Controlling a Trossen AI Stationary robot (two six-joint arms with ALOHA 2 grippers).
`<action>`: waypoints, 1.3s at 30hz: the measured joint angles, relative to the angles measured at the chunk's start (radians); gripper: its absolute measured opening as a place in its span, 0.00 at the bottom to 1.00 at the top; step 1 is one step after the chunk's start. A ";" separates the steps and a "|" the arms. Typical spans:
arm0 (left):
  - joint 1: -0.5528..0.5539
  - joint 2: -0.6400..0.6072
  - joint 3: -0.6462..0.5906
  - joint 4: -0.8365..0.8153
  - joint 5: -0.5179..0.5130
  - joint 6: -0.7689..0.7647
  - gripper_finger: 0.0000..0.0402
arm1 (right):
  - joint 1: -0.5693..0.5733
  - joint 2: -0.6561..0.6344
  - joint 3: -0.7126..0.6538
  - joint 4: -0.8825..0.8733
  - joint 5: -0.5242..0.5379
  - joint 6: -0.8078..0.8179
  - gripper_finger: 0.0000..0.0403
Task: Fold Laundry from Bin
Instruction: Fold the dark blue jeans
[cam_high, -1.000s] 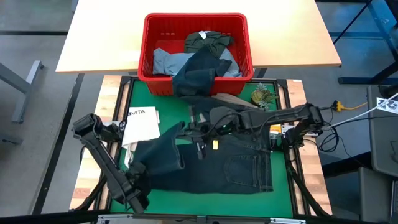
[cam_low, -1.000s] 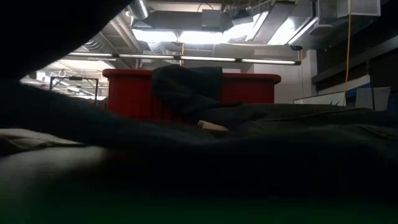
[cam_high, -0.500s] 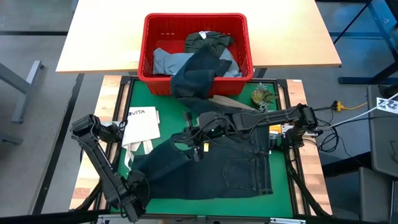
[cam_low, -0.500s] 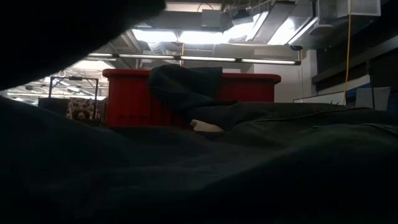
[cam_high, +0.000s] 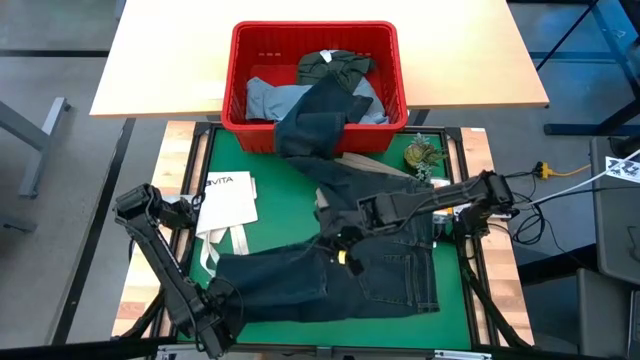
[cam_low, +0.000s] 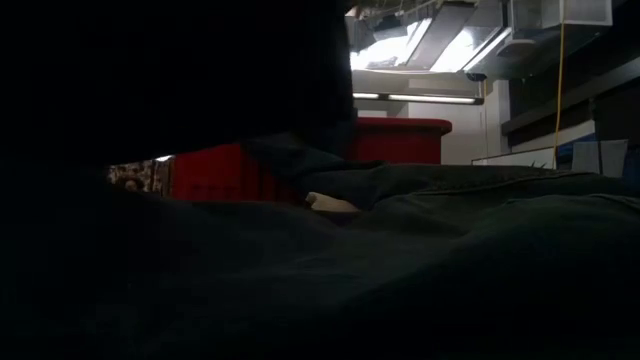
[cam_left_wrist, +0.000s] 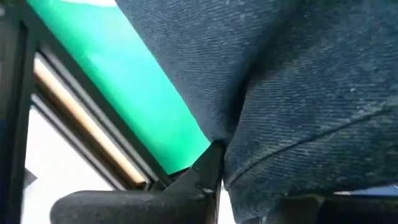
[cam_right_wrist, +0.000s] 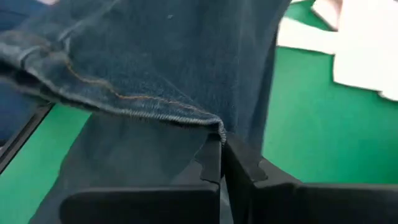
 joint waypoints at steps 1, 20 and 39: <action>0.000 0.000 0.000 0.008 -0.009 0.000 0.07 | 0.009 0.000 -0.007 0.000 0.000 0.000 0.01; -0.022 0.000 0.000 0.096 0.044 0.053 0.35 | 0.062 0.002 -0.033 0.015 0.037 -0.005 0.01; -0.074 0.000 0.000 0.129 0.010 0.062 0.39 | 0.062 0.002 -0.033 0.052 0.037 0.000 0.01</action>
